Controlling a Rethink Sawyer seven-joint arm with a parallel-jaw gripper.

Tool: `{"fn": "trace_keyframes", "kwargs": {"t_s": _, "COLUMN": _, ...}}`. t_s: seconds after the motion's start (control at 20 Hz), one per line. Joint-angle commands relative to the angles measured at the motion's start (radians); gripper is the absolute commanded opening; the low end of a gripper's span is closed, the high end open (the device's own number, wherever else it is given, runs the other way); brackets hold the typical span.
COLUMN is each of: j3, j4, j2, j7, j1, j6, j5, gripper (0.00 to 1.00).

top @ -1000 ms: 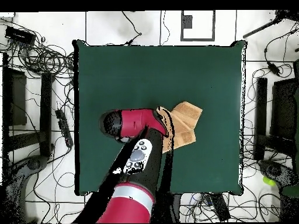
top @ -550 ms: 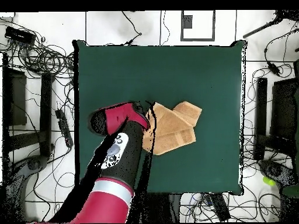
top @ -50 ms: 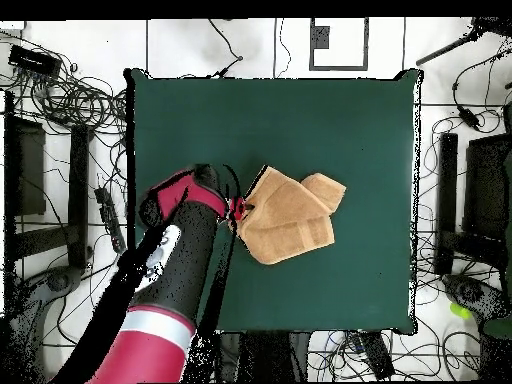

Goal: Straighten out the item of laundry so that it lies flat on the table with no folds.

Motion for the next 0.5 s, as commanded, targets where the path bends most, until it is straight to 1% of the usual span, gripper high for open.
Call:
{"fn": "trace_keyframes", "kwargs": {"t_s": 0.05, "j3": -0.021, "j4": -0.115, "j2": 0.071, "j7": 0.057, "j1": 0.086, "j6": -0.047, "j5": -0.133, "gripper": 0.00}}
{"fn": "trace_keyframes", "kwargs": {"t_s": 0.15, "j3": -0.022, "j4": -0.132, "j2": 0.079, "j7": 0.069, "j1": 0.096, "j6": -0.064, "j5": -0.155, "gripper": 0.00}}
{"fn": "trace_keyframes", "kwargs": {"t_s": 0.35, "j3": -0.024, "j4": -0.141, "j2": 0.097, "j7": 0.141, "j1": 0.118, "j6": -0.102, "j5": -0.170, "gripper": 0.00}}
{"fn": "trace_keyframes", "kwargs": {"t_s": 0.5, "j3": -0.039, "j4": -0.154, "j2": 0.118, "j7": 0.189, "j1": 0.133, "j6": -0.103, "j5": -0.166, "gripper": 0.00}}
